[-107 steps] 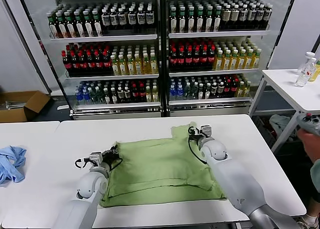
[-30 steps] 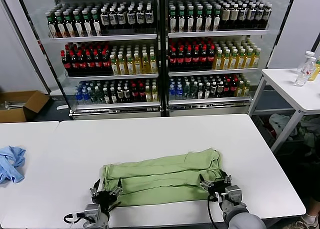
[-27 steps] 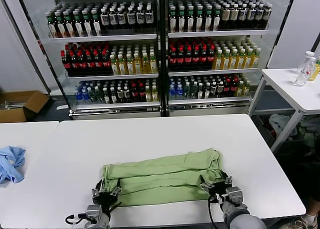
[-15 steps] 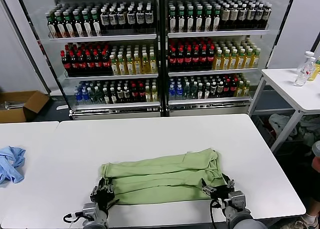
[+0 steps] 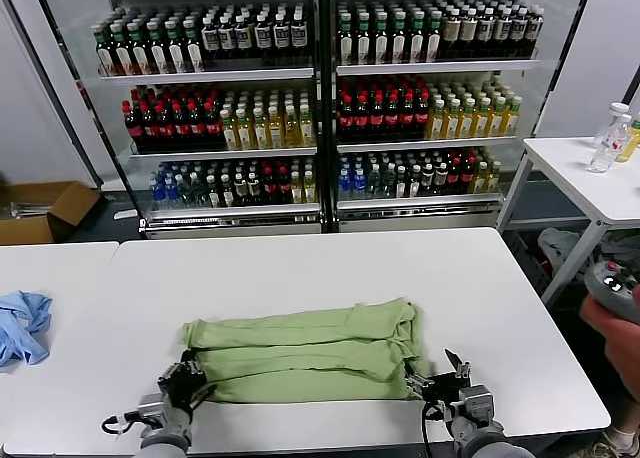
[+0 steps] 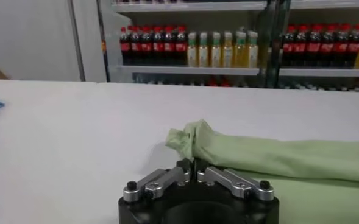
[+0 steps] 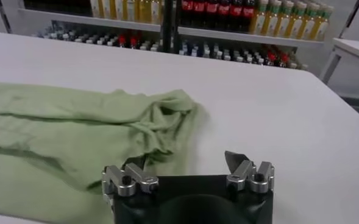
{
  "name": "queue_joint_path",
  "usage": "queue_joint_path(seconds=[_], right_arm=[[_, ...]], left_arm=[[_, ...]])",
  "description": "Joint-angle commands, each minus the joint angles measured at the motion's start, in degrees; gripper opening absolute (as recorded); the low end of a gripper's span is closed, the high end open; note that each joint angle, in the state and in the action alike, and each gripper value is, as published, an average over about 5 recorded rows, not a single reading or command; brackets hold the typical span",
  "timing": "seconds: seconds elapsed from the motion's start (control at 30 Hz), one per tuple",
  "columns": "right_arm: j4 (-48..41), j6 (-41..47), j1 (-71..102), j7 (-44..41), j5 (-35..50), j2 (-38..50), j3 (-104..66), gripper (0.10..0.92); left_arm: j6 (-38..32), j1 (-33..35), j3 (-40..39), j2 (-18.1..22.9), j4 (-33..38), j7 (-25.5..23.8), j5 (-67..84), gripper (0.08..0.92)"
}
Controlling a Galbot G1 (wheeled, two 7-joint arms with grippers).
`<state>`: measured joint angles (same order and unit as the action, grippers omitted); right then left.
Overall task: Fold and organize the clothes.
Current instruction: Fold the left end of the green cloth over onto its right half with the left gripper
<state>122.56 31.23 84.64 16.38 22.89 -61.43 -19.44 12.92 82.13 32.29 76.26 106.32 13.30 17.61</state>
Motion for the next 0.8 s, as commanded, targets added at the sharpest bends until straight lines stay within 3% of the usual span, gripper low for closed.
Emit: queue_joint_path(seconds=[0.03, 0.5, 0.8], right_arm=[[0.0, -0.2, 0.1, 0.0, 0.2, 0.0, 0.0, 0.823], [0.6, 0.0, -0.2, 0.0, 0.4, 0.4, 0.6, 0.823], [0.9, 0.2, 0.1, -0.1, 0.4, 0.0, 0.3, 0.823]], left_arm=[[-0.8, -3.3, 11.4, -7.5, -1.5, -0.3, 5.2, 0.109], [2.6, -0.1, 13.1, -7.8, 4.9, -3.2, 7.2, 0.113], [7.8, -2.0, 10.5, -7.9, 3.1, -4.2, 7.0, 0.328]])
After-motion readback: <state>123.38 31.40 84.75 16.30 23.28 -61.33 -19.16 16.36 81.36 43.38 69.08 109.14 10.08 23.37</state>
